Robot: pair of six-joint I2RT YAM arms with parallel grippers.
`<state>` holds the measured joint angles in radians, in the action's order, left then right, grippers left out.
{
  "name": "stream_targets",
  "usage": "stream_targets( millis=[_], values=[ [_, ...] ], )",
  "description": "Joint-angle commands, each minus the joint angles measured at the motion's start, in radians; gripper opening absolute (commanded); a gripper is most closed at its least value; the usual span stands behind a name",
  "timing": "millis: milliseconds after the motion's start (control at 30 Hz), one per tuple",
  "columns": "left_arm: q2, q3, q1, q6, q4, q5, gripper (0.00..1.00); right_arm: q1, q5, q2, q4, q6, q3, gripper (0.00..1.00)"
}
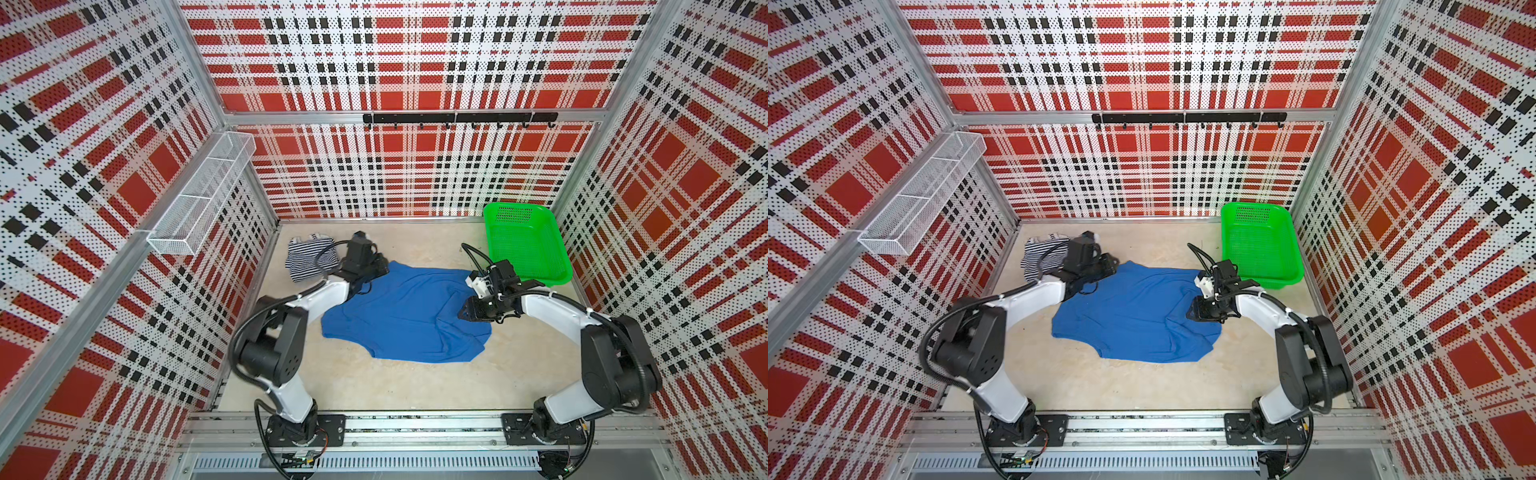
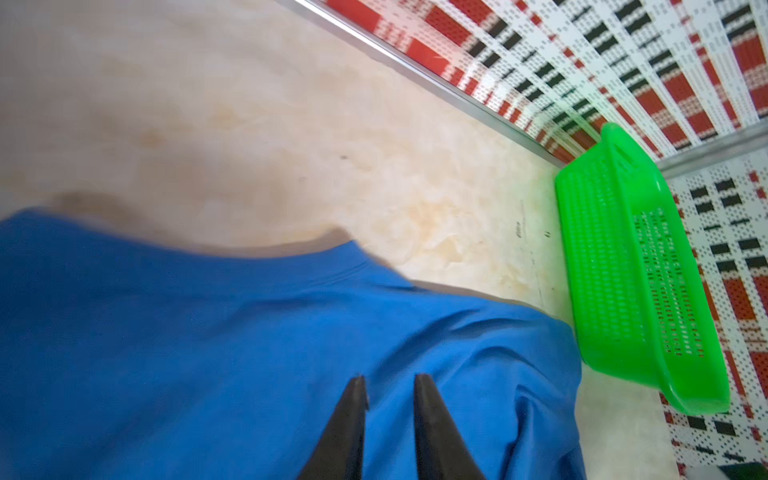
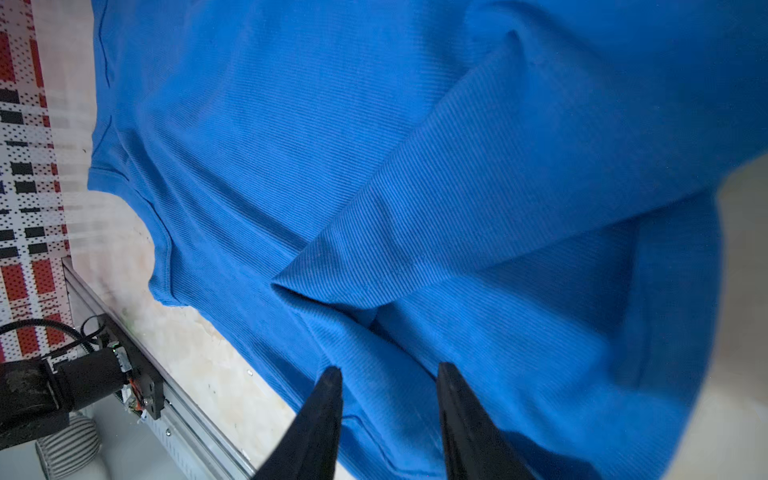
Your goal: Fold and stack the tank tops
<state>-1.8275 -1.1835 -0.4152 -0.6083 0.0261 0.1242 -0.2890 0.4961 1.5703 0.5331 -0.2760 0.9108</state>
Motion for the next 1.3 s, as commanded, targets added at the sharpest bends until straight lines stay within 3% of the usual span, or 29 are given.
stream_targets(
  millis=[0, 233, 500, 833, 967, 1267],
  values=[
    [-0.19, -0.179, -0.068, 0.06, -0.021, 0.056, 0.22, -0.002, 0.074, 0.037, -0.073, 0.034, 0.013, 0.45],
    [-0.49, -0.428, -0.139, 0.07, -0.062, 0.133, 0.2, -0.028, 0.082, 0.103, -0.074, 0.045, 0.011, 0.6],
    [-0.582, -0.409, -0.071, 0.027, -0.026, 0.117, 0.15, -0.038, 0.076, 0.149, -0.029, 0.053, -0.008, 0.76],
    [-0.528, -0.296, 0.055, -0.035, 0.096, 0.072, 0.1, -0.062, 0.122, 0.008, 0.09, -0.031, -0.108, 0.71],
    [-0.531, -0.295, 0.089, -0.039, 0.111, 0.072, 0.1, -0.061, 0.061, -0.077, 0.182, -0.083, -0.156, 0.65],
    [-0.527, -0.284, 0.124, -0.033, 0.136, 0.109, 0.09, -0.015, -0.059, -0.297, 0.361, -0.176, -0.231, 0.63]
  ],
)
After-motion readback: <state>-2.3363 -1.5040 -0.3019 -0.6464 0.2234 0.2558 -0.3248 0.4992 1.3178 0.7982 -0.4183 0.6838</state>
